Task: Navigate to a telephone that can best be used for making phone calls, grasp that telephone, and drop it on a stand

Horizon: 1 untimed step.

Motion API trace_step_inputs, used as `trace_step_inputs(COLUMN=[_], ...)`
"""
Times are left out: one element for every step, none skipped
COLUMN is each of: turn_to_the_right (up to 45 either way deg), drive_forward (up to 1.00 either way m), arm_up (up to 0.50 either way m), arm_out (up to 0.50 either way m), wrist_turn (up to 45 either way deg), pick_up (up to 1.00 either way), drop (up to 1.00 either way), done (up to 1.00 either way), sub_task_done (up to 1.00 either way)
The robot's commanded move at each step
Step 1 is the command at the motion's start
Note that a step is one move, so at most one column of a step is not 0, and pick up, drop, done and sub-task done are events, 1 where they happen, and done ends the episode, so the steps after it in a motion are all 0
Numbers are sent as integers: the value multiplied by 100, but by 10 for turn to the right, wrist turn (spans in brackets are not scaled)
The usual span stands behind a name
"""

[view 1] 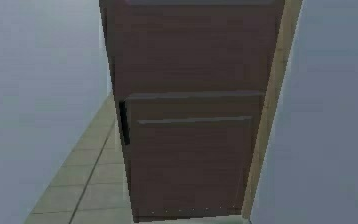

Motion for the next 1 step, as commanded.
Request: trace_step_inputs(turn_to_the_right=[-30], drive_forward=[0], arm_up=[0], arm_out=[0], wrist_turn=[0], pick_up=[0], drop=[0], done=[0], sub_task_done=[0])
